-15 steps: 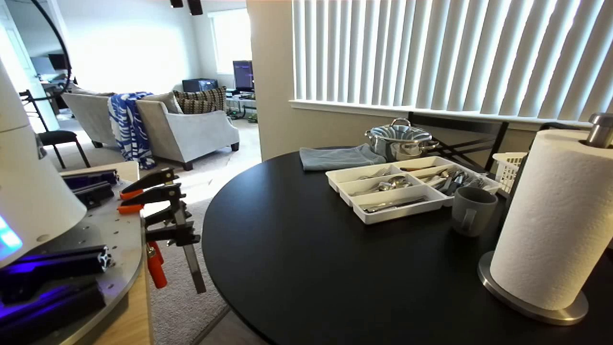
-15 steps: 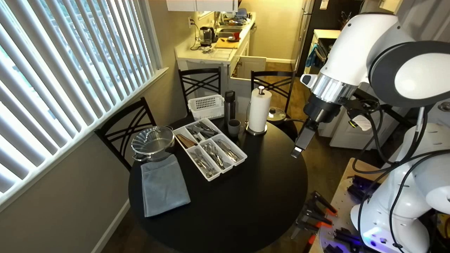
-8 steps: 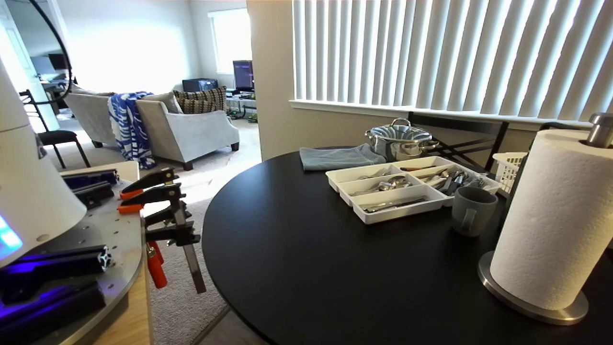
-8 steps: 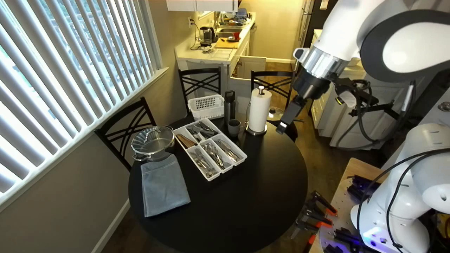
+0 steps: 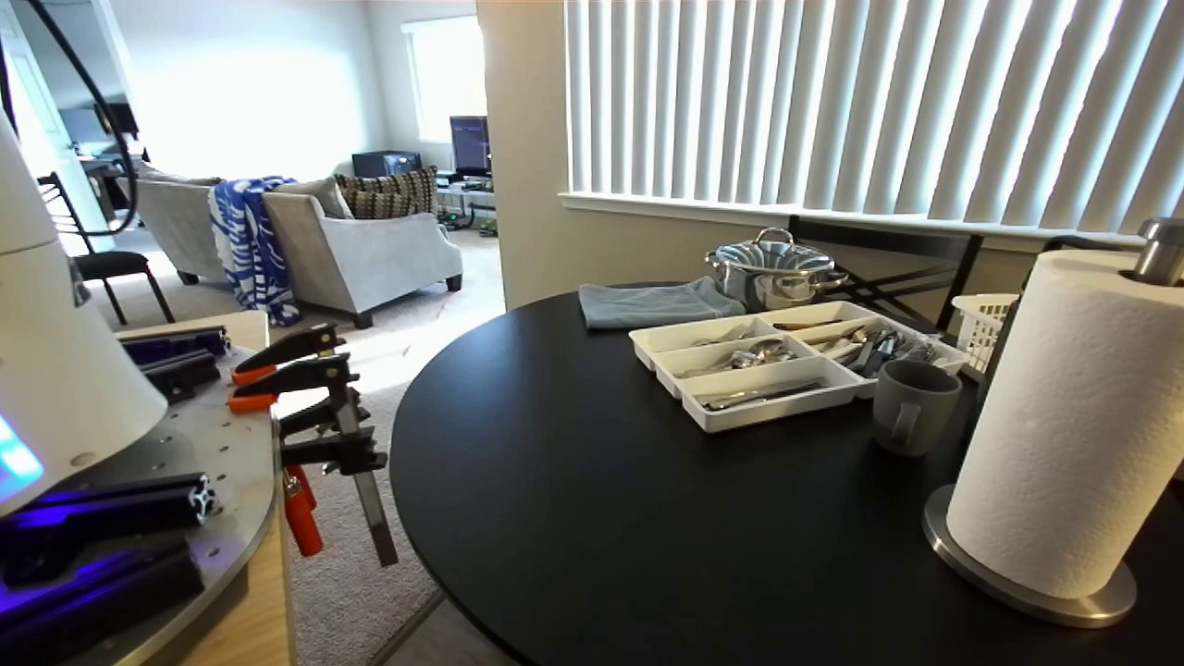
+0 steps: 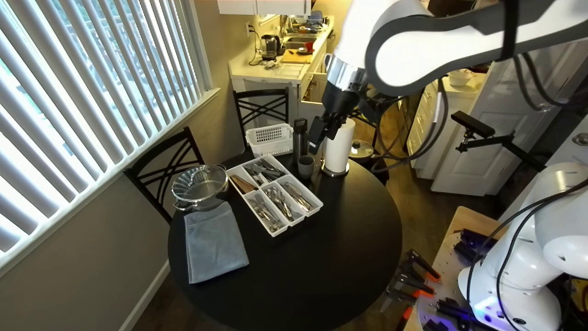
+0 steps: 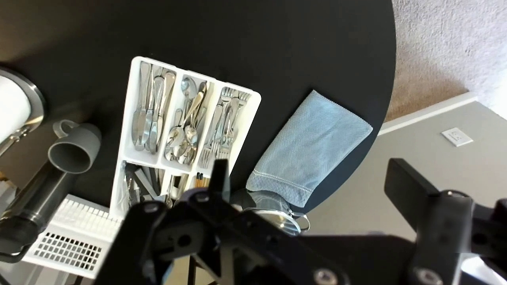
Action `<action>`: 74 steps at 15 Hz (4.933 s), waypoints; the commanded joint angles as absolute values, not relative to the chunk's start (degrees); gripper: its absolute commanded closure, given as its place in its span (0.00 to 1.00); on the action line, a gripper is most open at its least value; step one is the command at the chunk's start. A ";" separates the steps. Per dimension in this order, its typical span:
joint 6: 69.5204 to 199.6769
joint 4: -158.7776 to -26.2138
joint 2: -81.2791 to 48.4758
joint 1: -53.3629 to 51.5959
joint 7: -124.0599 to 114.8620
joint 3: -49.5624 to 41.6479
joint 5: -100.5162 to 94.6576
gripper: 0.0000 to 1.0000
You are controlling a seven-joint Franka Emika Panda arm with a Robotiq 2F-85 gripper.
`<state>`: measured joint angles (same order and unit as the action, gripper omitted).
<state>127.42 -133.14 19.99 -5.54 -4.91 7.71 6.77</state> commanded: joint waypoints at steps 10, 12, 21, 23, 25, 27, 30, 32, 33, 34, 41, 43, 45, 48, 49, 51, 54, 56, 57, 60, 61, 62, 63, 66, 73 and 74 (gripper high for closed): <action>140.52 -107.96 -20.82 -10.78 -40.85 -1.00 -30.58 0.00; 142.56 -110.63 -19.23 -10.52 -37.26 -1.42 -27.85 0.00; 140.75 -106.85 -22.38 -11.62 -37.93 -1.94 -27.57 0.00; 140.88 -105.12 -23.97 -11.27 -37.28 -1.94 -27.24 0.00; 142.07 -99.02 -30.24 -9.49 -31.76 -0.63 -23.33 0.00; 143.80 -92.77 -36.70 -8.37 -26.75 0.37 -17.58 0.00; 144.60 -84.38 -45.14 -5.84 -18.10 2.95 -7.14 0.00; 142.84 -79.23 -49.91 -4.70 -14.22 3.97 -2.78 0.00; 142.06 -76.94 -51.96 -4.30 -12.56 4.40 -1.35 0.00; 141.07 -74.61 -54.16 -4.42 -11.99 4.21 -0.44 0.00; 128.88 -60.37 -65.68 -5.50 -8.58 5.26 2.48 0.00; 126.49 -57.17 -68.16 -5.97 -9.69 4.33 2.13 0.00; 124.37 -53.55 -71.09 -5.83 -9.17 4.26 2.12 0.00; 121.89 -46.74 -76.54 -5.53 -7.75 4.85 2.32 0.00; 121.27 -45.06 -77.86 -5.49 -7.49 4.99 2.37 0.00; 120.33 -41.79 -80.43 -5.51 -7.18 5.11 2.39 0.00; 121.52 -40.23 -81.02 -4.69 -6.59 6.54 1.71 0.00; 122.09 -40.97 -79.28 -4.75 -6.06 6.66 1.22 0.00; 121.51 -41.09 -78.38 -5.04 -6.27 6.39 0.89 0.00; 122.81 -39.83 -79.72 -5.47 -8.24 5.72 0.79 0.00; 122.81 -39.81 -79.56 -5.48 -8.24 5.74 0.79 0.00; 122.81 -39.81 -79.54 -5.48 -8.24 5.75 0.79 0.00; 122.81 -39.82 -79.55 -5.48 -8.24 5.75 0.79 0.00; 122.81 -39.82 -79.55 -5.48 -8.23 5.75 0.79 0.00; 123.93 -39.02 -81.21 -4.72 -11.31 5.00 1.08 0.00; 123.37 -38.90 -81.20 -4.74 -11.31 4.91 1.01 0.00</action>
